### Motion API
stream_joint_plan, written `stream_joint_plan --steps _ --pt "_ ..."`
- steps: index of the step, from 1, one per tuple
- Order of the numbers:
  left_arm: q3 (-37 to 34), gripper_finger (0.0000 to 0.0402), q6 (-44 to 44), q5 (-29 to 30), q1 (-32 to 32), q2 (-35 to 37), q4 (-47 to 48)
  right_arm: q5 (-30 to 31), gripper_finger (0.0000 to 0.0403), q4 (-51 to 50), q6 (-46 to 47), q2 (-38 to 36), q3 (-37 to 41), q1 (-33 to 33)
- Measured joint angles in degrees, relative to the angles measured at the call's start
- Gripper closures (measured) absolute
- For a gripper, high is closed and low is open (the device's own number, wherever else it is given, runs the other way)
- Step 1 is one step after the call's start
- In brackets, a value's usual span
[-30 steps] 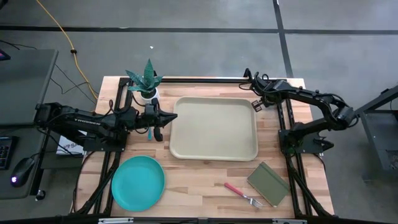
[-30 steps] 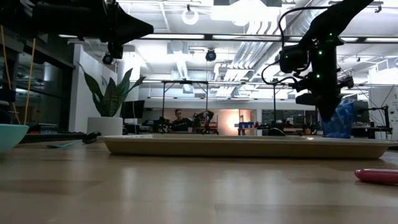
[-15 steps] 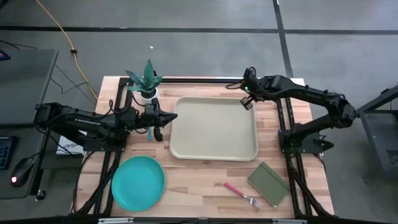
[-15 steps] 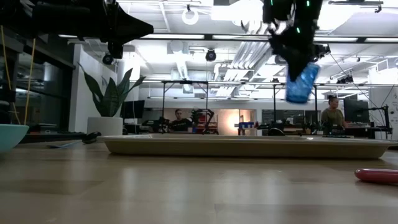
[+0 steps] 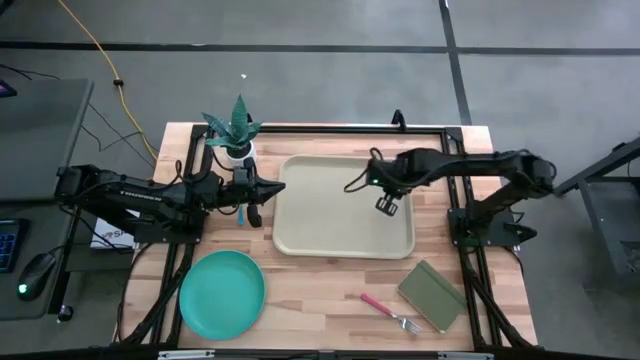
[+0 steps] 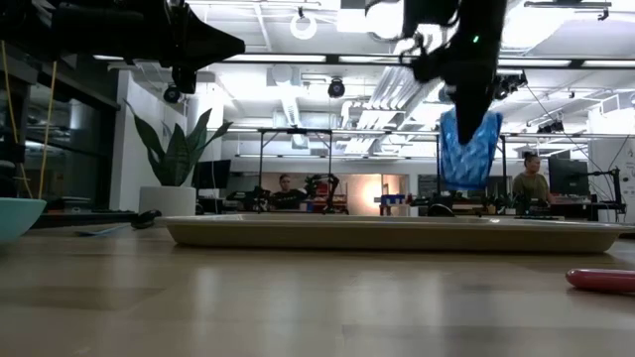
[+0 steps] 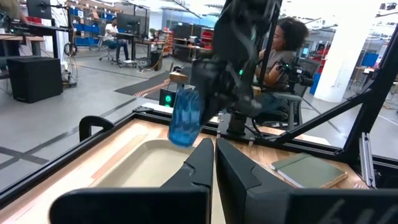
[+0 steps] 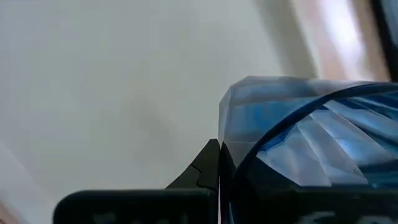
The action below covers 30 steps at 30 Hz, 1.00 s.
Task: Pick and place plate/cup/fork/spoon on tray
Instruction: Put the blue cup to the top right of the light brown serving tray
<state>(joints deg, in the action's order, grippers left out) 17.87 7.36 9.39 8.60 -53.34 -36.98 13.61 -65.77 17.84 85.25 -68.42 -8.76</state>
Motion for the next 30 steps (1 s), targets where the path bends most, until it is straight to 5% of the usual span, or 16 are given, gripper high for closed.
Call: stream_joint_plan --steps 12,30 --pt "0.00 0.0401 -0.03 0.00 0.00 0.00 -0.10 -6.52 0.0403 5.39 -10.13 8.89 0.02 -7.74" --pt "0.00 0.0401 1.00 -0.13 0.00 0.00 -0.10 -9.18 0.0394 5.70 -4.13 8.89 0.02 -9.93"
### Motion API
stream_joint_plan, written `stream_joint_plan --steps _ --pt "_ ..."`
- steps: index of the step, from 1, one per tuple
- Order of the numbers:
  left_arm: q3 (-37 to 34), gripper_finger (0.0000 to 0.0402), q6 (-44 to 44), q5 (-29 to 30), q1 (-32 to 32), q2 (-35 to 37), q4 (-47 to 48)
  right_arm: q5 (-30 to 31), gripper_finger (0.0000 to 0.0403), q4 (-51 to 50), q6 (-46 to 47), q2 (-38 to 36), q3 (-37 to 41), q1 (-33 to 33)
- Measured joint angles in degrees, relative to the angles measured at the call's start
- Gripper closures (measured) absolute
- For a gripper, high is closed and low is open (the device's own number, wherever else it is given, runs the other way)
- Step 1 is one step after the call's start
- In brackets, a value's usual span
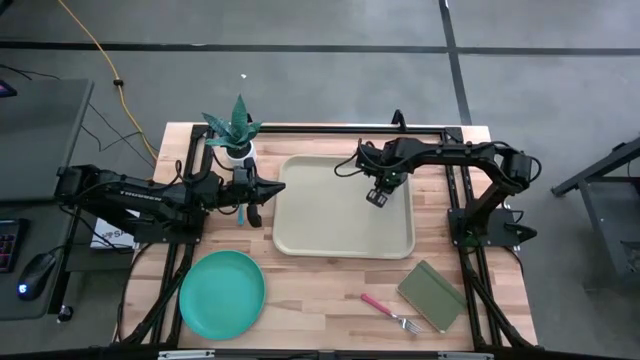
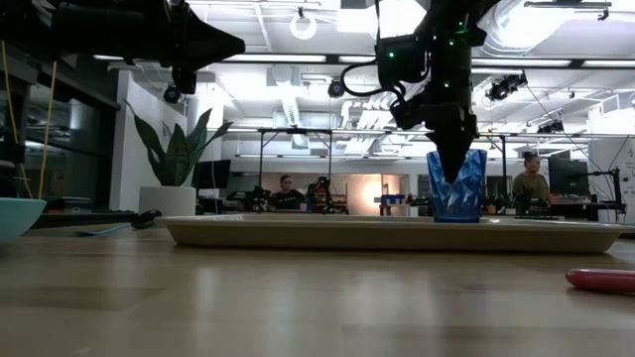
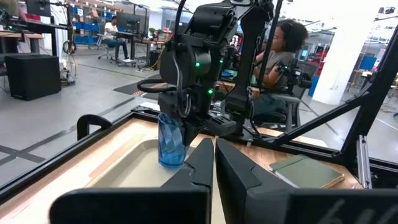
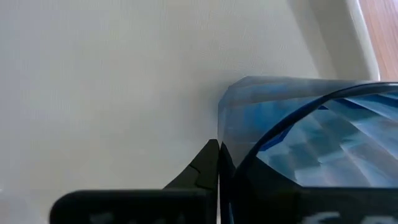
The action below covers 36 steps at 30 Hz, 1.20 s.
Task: Pick and place plate/cup/fork/spoon on tray
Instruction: Put the blue cup to the top right of the light brown serving tray, then put the light blue plate to the center of the light brown serving tray
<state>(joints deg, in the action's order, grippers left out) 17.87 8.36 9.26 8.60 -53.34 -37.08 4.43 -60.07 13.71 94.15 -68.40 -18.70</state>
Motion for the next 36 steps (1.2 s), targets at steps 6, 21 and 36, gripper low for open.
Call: stream_joint_plan --steps 6,21,36 --pt "0.00 0.0401 0.00 0.02 -0.02 0.00 0.00 1.42 0.0379 0.16 1.86 -0.02 0.00 -0.02" --pt "0.00 0.0401 0.00 0.03 -0.02 0.00 0.00 3.77 0.0285 1.41 2.32 -0.02 -0.26 0.00" --pt "0.00 0.0401 0.00 -0.11 -0.02 0.00 0.59 4.04 0.0143 -16.14 3.08 -0.57 -15.58 0.31"
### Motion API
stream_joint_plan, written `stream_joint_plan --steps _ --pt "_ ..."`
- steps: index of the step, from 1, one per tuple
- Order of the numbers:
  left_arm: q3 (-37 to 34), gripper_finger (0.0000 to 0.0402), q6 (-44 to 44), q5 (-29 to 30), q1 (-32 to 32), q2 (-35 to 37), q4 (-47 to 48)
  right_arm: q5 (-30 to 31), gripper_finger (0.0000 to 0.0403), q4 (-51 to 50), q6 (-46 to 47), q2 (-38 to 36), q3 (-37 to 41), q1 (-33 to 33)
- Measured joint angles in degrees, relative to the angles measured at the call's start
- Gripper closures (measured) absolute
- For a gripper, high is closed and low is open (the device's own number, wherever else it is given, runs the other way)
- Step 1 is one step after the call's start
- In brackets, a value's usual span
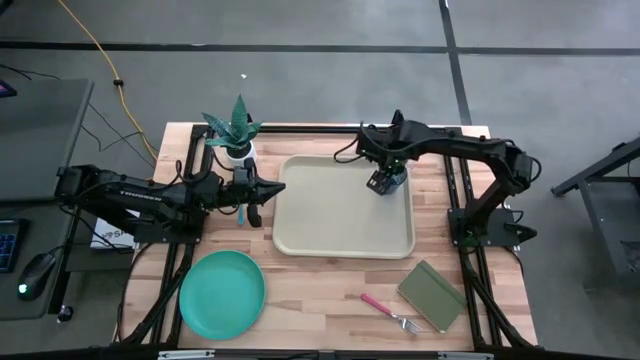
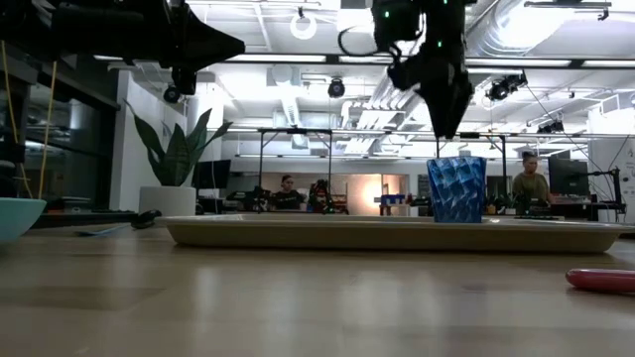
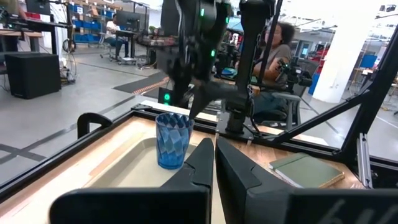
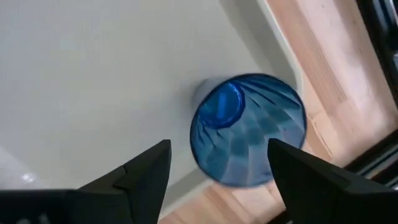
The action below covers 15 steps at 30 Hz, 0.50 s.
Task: Pick and place plate/cup/fork/spoon on tray
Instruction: Put the light blue plate to the center of the light brown serving tray
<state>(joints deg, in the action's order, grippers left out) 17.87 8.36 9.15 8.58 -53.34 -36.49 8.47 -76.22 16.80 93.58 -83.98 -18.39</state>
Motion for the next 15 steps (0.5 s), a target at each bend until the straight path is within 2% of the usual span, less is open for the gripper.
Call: stream_joint_plan --steps 5,8,12,15 --pt "0.00 0.0401 0.00 -0.15 0.01 0.00 0.61 0.17 0.0141 -1.39 0.20 -5.29 -0.85 3.72" --pt "0.00 0.0402 0.00 -0.15 0.01 0.00 0.67 2.81 0.0141 -1.09 1.76 -11.11 0.89 6.99" --pt "0.00 0.0402 0.00 -0.17 0.02 0.00 0.48 7.72 0.0141 1.40 6.79 -20.56 5.87 11.94" --pt "0.00 0.0402 0.00 -0.18 0.02 0.02 0.25 9.96 0.0141 8.79 8.92 -29.11 12.48 15.85"
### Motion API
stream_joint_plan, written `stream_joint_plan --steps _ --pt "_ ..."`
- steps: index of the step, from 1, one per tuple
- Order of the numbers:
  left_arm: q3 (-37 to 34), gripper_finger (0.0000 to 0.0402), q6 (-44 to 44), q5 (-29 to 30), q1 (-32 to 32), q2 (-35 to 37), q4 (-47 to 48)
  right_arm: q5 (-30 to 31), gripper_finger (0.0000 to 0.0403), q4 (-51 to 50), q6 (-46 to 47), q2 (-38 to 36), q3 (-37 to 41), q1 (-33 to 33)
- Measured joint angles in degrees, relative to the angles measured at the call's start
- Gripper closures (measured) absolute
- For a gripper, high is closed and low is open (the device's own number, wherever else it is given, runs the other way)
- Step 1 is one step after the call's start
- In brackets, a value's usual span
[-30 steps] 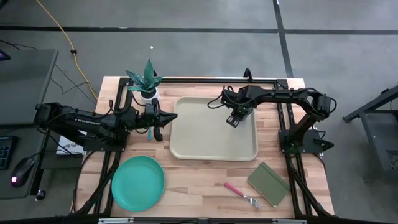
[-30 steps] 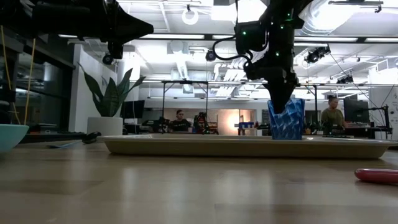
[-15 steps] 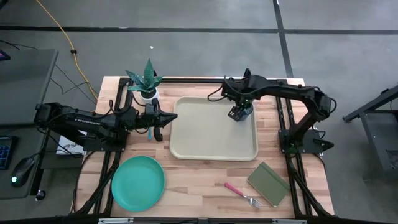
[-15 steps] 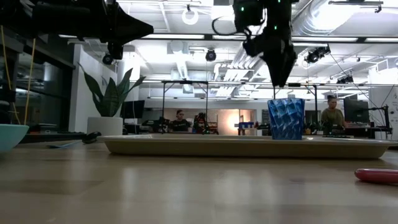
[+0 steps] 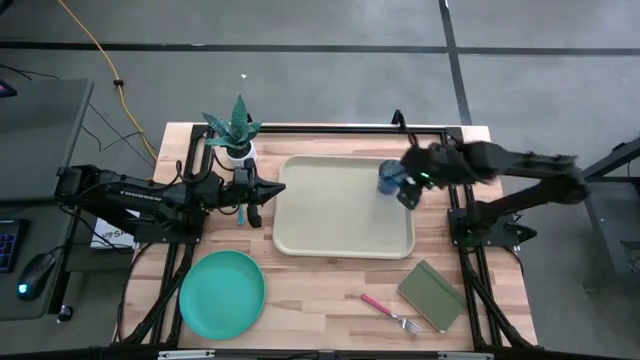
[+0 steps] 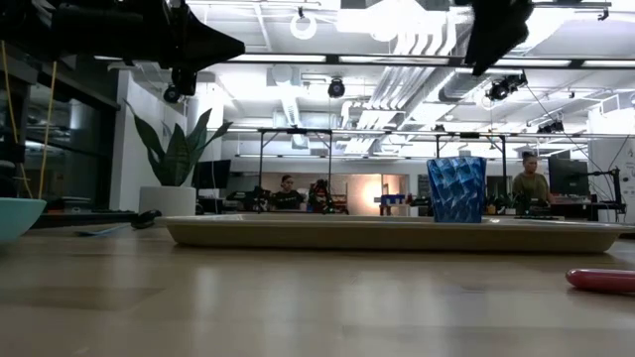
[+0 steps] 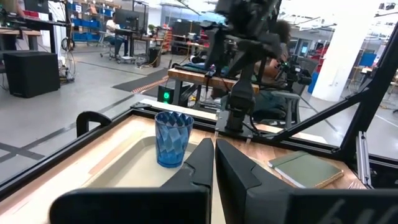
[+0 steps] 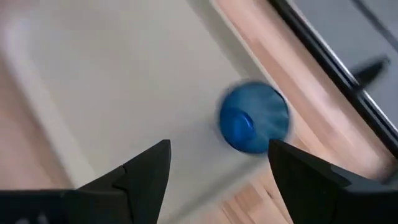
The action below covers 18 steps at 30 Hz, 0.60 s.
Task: Pick and place plate/cup/fork/spoon on tray
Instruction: Put the light blue plate to the center of the light brown serving tray
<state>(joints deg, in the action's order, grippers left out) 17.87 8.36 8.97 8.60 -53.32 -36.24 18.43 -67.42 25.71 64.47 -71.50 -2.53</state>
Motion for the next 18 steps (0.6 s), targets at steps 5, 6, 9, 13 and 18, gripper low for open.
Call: stream_joint_plan --steps 5,6,9,13,18 --pt "0.00 0.0401 0.00 -0.02 0.00 0.00 -0.01 1.10 0.0141 22.16 -4.08 -13.73 14.58 4.68" --pt "0.00 0.0401 0.00 -0.02 0.00 0.00 -0.03 1.08 0.0141 28.25 -6.04 -16.06 17.75 5.15" --pt "0.00 0.0401 0.00 -0.02 0.00 0.00 -0.03 0.03 0.0141 45.61 -12.73 -21.60 26.79 5.69" --pt "0.00 0.0401 -0.60 0.05 0.00 0.00 -0.06 -2.05 0.0141 61.38 -18.61 -25.20 35.08 5.35" --pt "0.00 0.0401 -1.03 0.09 0.00 0.00 -0.06 -2.44 0.0141 63.61 -19.17 -25.95 37.31 4.37"
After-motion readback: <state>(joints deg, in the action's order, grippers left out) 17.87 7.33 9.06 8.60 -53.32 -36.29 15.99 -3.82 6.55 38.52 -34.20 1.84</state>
